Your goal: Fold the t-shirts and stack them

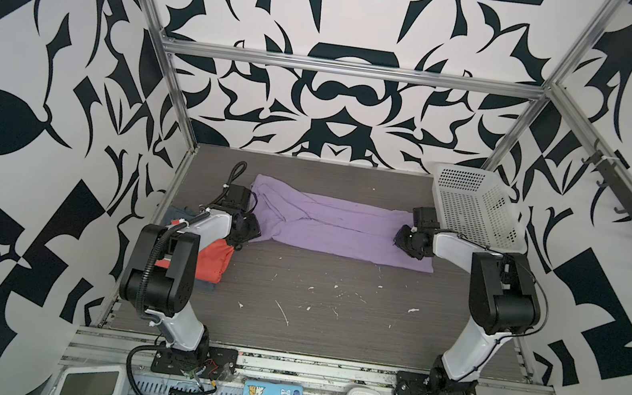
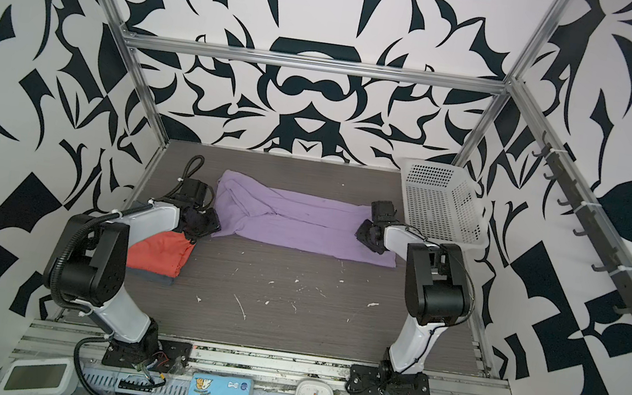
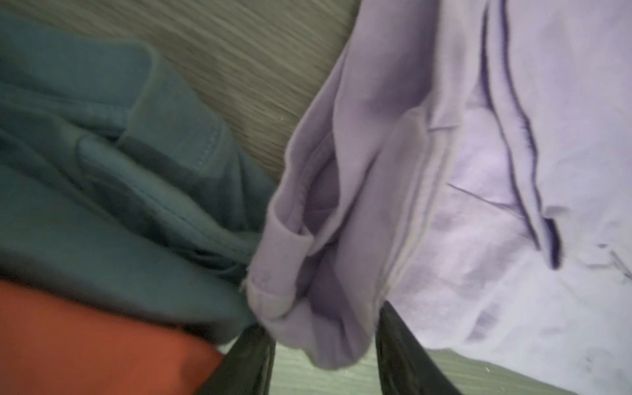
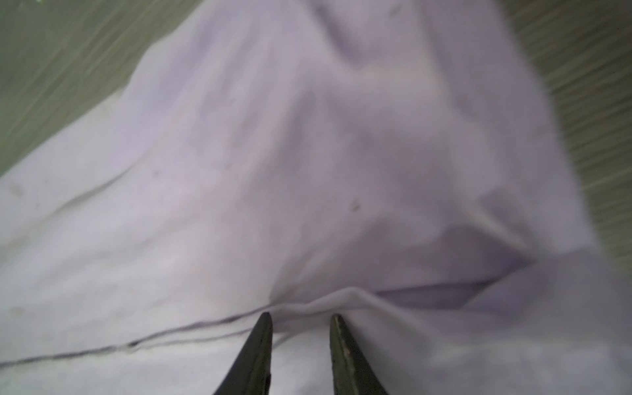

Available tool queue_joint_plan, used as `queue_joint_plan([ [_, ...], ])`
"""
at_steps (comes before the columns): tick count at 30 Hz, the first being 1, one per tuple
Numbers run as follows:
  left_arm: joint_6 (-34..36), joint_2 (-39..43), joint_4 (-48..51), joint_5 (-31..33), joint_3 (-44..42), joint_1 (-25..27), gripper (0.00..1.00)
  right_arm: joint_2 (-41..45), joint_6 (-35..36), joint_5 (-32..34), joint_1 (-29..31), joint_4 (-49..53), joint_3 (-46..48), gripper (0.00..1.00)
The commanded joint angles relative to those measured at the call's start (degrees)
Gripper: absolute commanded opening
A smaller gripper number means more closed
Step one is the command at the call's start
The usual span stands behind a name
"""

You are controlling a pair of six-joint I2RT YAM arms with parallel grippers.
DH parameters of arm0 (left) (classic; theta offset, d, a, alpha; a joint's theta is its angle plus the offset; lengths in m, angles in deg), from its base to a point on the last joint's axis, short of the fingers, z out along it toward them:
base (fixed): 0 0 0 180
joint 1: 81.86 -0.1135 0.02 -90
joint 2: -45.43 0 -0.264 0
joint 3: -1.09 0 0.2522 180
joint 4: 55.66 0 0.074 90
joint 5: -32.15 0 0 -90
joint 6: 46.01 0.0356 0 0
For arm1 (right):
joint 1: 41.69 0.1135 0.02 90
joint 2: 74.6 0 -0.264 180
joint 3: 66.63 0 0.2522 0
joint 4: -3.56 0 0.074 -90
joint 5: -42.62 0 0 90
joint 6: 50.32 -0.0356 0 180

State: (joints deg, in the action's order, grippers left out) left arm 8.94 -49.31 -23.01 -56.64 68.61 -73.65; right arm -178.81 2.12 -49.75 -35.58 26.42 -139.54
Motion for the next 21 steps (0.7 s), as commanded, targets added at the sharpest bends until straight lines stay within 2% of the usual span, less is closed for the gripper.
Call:
queue_joint_plan([
  [1,-1.4,-1.0,-0.4,4.0,-0.7,0.1,0.44,-1.2,-0.6,0.8,-1.9,2.1,0.6,0.33],
  [9,-3.1,-1.7,-2.7,4.8,-1.3,0.0,0.18,-0.2,1.1,2.4,-4.2,4.2,1.9,0.33],
  [13,-3.4,-1.7,-4.2,3.1,-1.5,0.1,0.0,1.0,1.9,2.0,-5.9,4.2,3.4,0.33],
  [21,-4.2,1.3,-3.8,-0.1,-0.4,0.1,0.0,3.4,3.5,2.3,-7.0,5.3,4.6,0.33],
])
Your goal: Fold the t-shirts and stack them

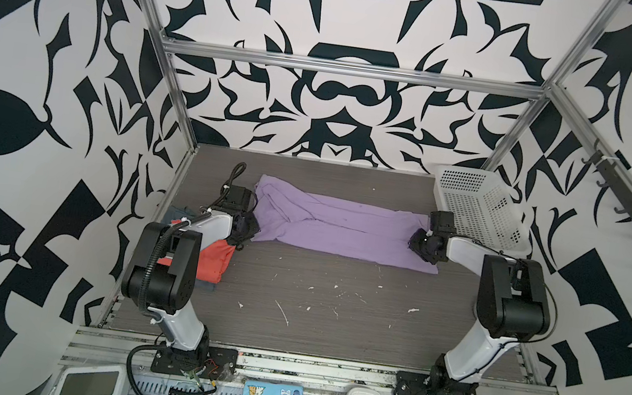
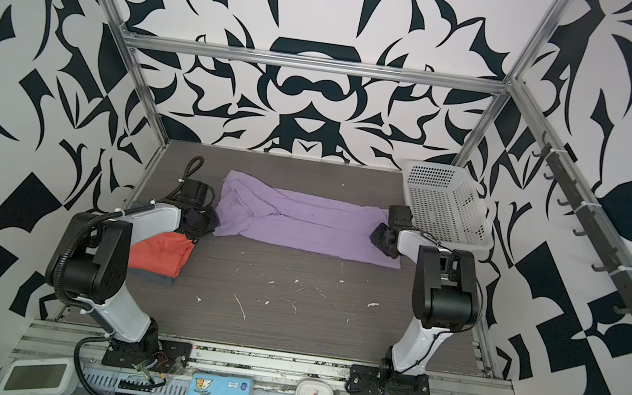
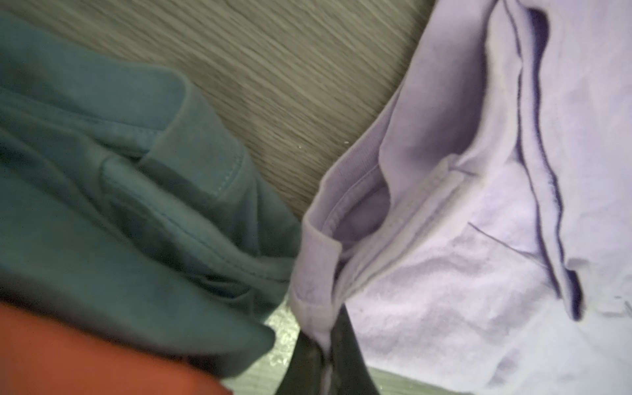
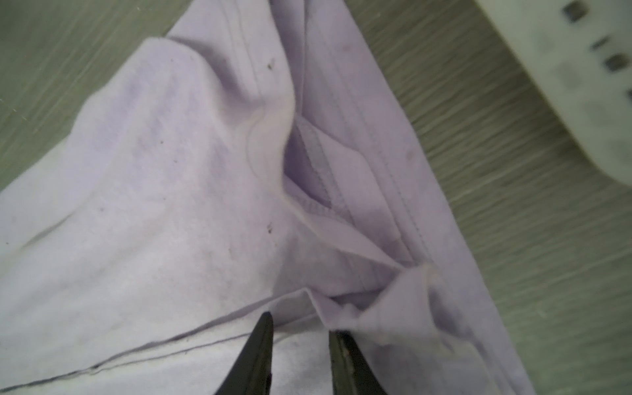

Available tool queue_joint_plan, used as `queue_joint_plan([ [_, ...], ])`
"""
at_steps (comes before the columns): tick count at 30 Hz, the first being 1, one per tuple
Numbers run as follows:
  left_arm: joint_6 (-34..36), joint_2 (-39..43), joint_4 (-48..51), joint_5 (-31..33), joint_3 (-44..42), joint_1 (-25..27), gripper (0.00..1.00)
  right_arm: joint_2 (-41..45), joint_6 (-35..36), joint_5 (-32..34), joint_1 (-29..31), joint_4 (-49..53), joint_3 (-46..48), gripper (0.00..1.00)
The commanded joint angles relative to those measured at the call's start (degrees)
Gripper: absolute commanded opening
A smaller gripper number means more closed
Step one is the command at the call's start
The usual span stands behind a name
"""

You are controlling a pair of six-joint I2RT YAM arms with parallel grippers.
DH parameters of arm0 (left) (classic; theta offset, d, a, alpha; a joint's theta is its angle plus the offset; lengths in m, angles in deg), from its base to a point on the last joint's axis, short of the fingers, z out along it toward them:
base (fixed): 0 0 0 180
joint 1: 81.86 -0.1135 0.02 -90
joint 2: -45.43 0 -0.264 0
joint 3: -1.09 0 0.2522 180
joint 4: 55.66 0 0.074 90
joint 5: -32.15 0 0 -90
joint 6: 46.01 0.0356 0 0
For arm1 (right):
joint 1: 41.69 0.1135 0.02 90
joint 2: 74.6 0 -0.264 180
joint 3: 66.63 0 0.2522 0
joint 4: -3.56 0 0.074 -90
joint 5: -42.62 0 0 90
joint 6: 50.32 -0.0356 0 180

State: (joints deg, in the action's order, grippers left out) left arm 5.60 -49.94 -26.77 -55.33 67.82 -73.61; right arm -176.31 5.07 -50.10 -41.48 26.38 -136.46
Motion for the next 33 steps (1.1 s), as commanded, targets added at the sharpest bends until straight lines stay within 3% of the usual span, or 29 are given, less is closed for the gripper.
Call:
queue_joint_plan([
  [1,-0.8,2.6,0.3,-1.5,1.0,0.0,0.0,1.2,0.6,2.7,-1.1,5.5,1.6,0.33],
  [5,1.3,4.0,1.9,-1.1,4.2,-0.1,0.0,2.1,0.6,2.4,-1.1,5.4,2.4,0.32],
  [11,9.3,0.5,10.6,7.0,11.9,-0.3,0.0,2.6,1.1,3.1,-1.1,6.0,2.6,0.32],
  [25,6.5,1.9,10.5,8.2,7.6,-0.3,0.0,5.9,1.8,2.3,-1.0,7.9,2.0,0.32],
  [28,6.1,-0.4,11.9,8.3,9.6,-0.3,0.2,8.6,1.8,0.3,-0.9,7.0,1.5,0.32],
  [33,5.5,-1.1,14.4,12.6,11.4,-0.3,0.37,13.7,2.3,-1.5,-0.8,6.9,0.2,0.32],
])
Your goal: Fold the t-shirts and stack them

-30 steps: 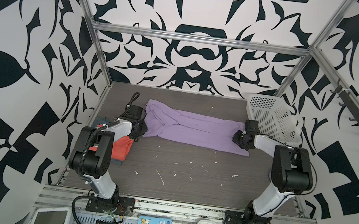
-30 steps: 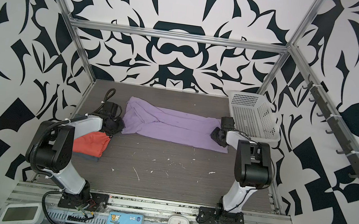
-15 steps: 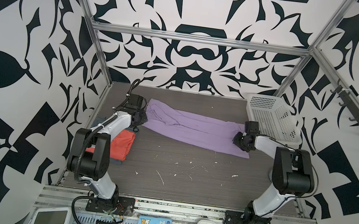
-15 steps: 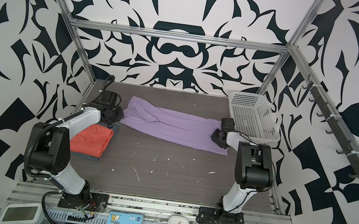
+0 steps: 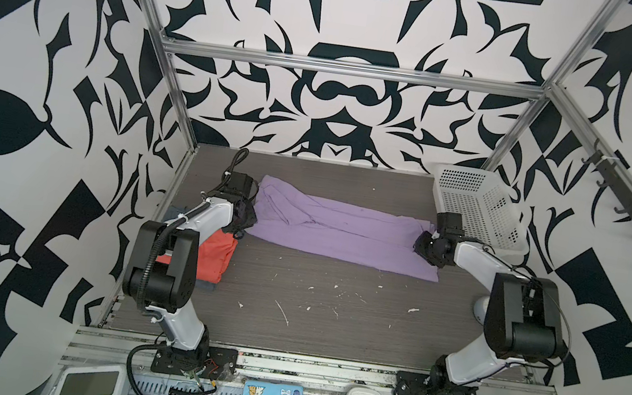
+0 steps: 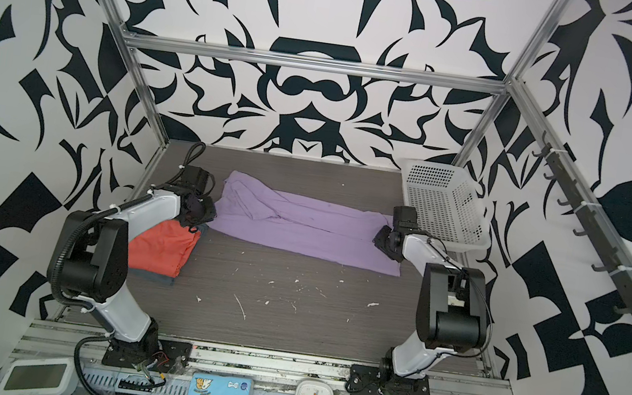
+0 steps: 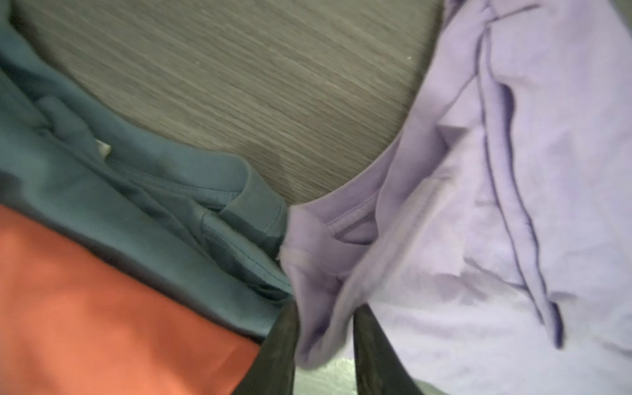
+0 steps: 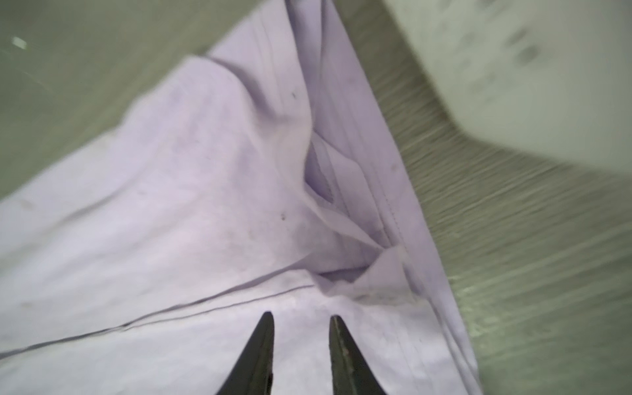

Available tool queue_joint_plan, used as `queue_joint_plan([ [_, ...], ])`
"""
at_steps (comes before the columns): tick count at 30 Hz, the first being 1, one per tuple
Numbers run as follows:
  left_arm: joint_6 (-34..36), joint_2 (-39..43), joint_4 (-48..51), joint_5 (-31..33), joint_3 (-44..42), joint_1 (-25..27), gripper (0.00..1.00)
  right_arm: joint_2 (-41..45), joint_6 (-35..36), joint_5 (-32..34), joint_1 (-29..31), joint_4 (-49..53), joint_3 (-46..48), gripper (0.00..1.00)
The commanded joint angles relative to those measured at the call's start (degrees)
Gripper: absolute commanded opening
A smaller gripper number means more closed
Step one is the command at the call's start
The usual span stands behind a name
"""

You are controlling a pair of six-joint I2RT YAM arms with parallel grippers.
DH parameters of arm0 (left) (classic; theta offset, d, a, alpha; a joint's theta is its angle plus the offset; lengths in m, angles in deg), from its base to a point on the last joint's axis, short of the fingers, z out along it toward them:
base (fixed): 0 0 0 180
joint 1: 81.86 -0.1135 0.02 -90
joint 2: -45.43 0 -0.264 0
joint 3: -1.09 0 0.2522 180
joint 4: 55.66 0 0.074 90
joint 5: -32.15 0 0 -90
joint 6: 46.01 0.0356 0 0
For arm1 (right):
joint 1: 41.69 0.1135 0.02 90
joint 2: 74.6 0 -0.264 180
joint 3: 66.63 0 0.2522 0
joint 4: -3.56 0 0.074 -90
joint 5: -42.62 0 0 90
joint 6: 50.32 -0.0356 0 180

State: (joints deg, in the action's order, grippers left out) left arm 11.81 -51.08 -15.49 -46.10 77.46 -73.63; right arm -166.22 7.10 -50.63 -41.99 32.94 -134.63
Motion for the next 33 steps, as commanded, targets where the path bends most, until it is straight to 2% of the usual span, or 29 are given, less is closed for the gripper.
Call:
queue_joint_plan([
  [1,-0.8,0.9,3.1,4.0,1.7,-0.2,0.39,4.6,0.5,-1.3,-0.3,0.4,-2.0,0.32],
  [6,-1.0,4.5,2.8,3.2,3.8,0.6,0.45,5.8,1.0,-2.5,0.1,0.7,-4.4,0.33],
  [9,-1.1,4.5,2.6,0.2,6.5,2.2,0.48,4.7,1.1,-2.8,0.7,0.3,-6.0,0.33],
  [13,-2.7,1.5,0.1,-6.1,9.5,4.4,0.5,1.7,1.3,-2.7,2.4,-1.0,-7.8,0.33],
  [18,-7.2,-6.5,-5.0,-13.8,12.7,5.6,0.5,-3.3,1.9,-2.3,4.1,-3.9,-9.3,0.33],
  [25,-12.9,-14.2,-11.0,-13.7,13.2,5.8,0.5,-9.0,3.3,-0.1,4.1,-3.8,-11.0,0.32],
  [33,-13.6,-20.3,-12.1,-11.4,14.7,5.8,0.51,-9.5,3.7,2.0,4.4,0.1,-8.2,0.32],
])
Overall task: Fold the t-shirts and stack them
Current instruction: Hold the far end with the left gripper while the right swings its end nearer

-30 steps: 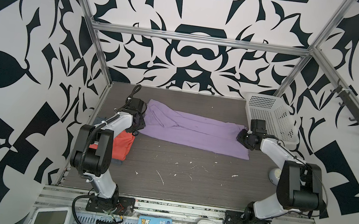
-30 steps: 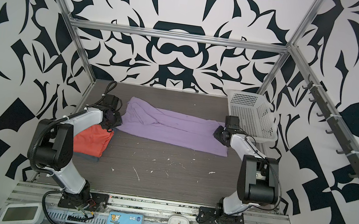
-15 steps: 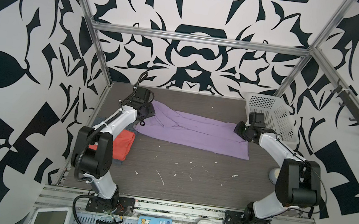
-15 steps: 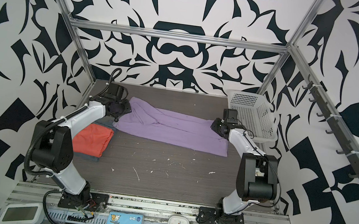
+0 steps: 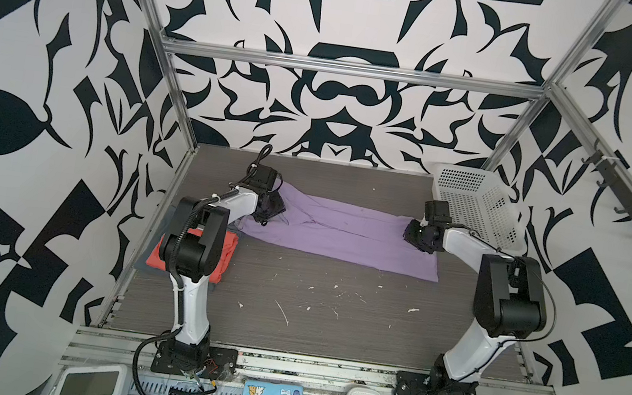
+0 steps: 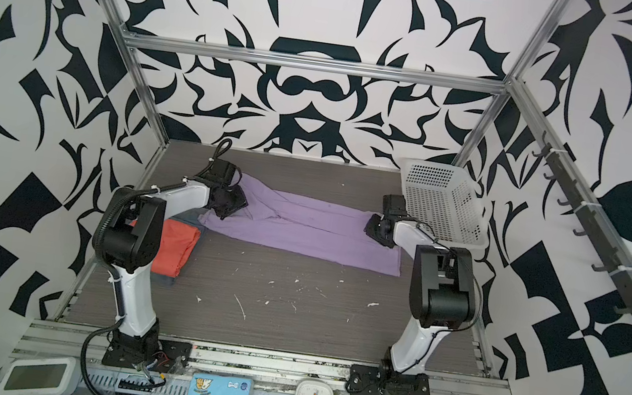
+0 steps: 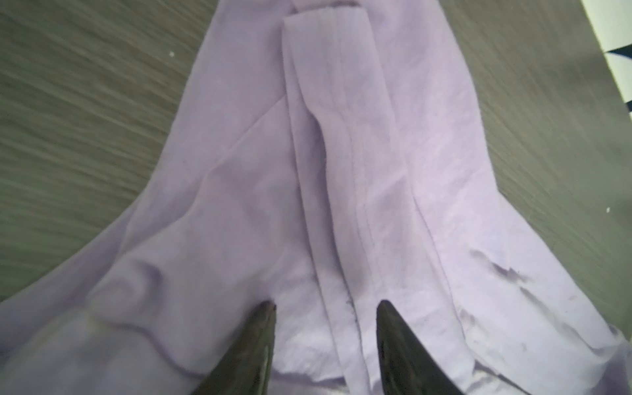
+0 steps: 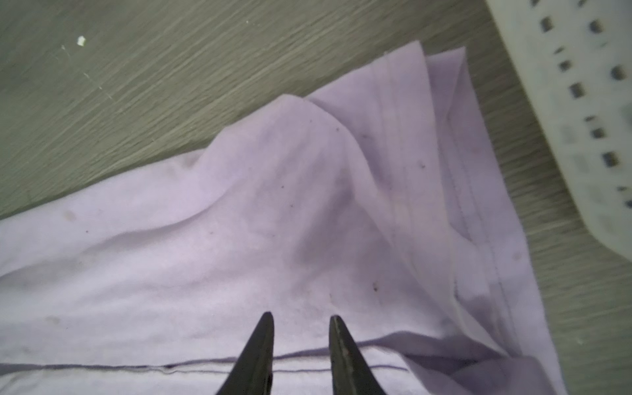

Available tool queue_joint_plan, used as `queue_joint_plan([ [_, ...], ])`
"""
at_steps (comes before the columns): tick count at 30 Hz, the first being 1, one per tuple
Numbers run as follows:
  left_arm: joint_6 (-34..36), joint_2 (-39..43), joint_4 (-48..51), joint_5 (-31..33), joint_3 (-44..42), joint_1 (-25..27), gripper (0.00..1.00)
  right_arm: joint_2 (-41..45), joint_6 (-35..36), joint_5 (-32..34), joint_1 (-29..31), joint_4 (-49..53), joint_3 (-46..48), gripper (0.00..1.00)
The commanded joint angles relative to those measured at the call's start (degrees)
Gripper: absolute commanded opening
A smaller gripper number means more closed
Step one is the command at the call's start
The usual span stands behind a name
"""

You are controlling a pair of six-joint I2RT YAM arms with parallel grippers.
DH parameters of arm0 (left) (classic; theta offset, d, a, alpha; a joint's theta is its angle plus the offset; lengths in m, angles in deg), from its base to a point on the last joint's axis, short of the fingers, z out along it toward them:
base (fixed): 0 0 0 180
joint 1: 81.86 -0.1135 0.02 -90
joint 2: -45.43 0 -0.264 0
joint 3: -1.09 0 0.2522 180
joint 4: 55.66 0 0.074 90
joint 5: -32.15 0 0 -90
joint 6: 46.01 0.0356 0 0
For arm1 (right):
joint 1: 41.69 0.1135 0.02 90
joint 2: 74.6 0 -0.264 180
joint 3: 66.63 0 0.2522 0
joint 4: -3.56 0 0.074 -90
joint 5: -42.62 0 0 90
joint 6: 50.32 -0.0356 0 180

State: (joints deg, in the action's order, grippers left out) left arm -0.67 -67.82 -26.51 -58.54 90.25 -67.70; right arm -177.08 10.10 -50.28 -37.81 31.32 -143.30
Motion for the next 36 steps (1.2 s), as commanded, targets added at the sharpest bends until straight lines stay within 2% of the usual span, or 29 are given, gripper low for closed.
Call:
queue_joint_plan([
  [1,-0.8,-4.7,-0.9,1.1,2.9,-0.2,0.51,1.4,0.4,1.7,0.4,1.7,1.2,0.32],
  [8,3.9,-15.5,1.1,-1.1,17.7,-0.2,0.5,2.7,-4.9,3.9,5.1,1.9,7.1,0.31],
  [13,5.2,-22.9,0.4,-7.7,29.8,-0.1,0.49,7.3,-11.4,3.7,9.9,2.6,12.6,0.31],
  [21,2.7,-33.8,-9.2,-20.0,44.8,0.7,0.48,13.7,-25.7,3.7,23.2,1.4,21.8,0.3],
  [24,3.0,-37.0,-10.8,-21.4,48.9,2.6,0.48,15.1,-29.3,5.3,28.8,2.5,22.3,0.31],
  [29,1.1,-39.6,-15.8,-23.8,51.4,4.7,0.48,13.2,-34.1,7.2,36.0,2.1,22.2,0.31],
  [33,0.9,-36.7,-17.8,-23.5,48.3,4.5,0.48,10.1,-32.5,7.7,39.0,5.0,17.9,0.31],
  [36,2.9,-32.1,-18.2,-22.0,44.0,3.9,0.5,10.6,-29.6,10.1,41.4,11.2,13.6,0.31],
])
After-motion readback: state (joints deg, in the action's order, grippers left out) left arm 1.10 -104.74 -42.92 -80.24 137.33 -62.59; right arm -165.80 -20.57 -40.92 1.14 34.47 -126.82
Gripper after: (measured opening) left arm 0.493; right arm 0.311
